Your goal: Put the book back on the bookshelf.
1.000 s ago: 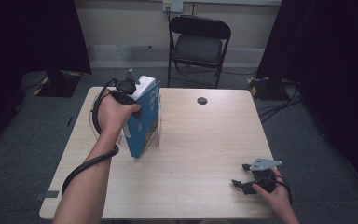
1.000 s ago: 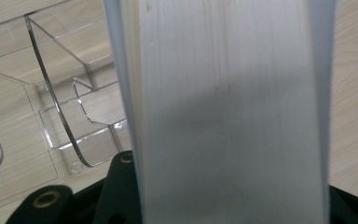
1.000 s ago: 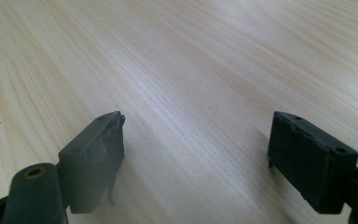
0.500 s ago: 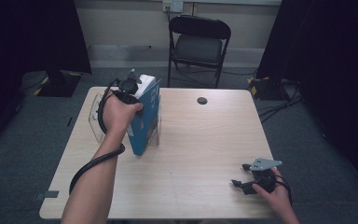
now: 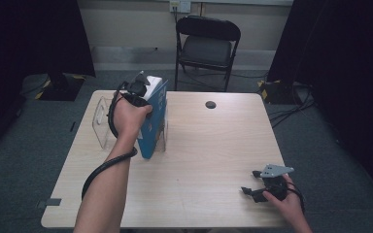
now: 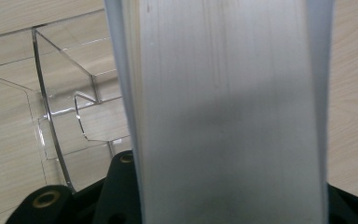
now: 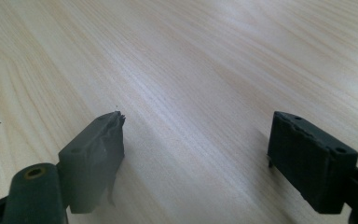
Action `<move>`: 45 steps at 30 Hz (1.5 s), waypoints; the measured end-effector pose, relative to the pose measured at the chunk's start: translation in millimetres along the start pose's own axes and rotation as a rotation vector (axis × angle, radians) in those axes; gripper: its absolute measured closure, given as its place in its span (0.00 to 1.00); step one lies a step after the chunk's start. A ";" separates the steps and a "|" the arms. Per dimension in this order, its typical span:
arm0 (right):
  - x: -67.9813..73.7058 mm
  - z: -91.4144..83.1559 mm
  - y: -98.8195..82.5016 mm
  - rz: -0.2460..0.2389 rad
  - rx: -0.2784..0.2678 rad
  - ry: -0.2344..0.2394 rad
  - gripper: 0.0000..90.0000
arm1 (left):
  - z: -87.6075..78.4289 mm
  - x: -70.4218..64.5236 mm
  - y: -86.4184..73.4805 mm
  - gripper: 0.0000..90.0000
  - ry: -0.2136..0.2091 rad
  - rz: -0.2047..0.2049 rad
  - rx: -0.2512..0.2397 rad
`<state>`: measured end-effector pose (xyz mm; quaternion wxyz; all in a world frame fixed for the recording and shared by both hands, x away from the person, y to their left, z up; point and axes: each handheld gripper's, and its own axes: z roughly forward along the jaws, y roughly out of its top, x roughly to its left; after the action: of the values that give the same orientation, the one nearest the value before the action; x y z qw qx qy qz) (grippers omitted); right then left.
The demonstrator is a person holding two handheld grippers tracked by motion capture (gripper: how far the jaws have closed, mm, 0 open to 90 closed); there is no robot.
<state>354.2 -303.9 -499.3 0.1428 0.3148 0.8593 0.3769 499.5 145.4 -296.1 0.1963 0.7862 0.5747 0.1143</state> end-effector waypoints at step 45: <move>0.1 0.2 -0.1 -0.004 -0.002 0.005 0.20 | -17.1 4.8 -31.6 0.57 -0.067 0.013 -0.146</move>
<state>354.1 -303.8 -499.4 0.1419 0.3121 0.8600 0.3780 467.0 161.2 -294.8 0.2717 0.7767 0.5530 0.1308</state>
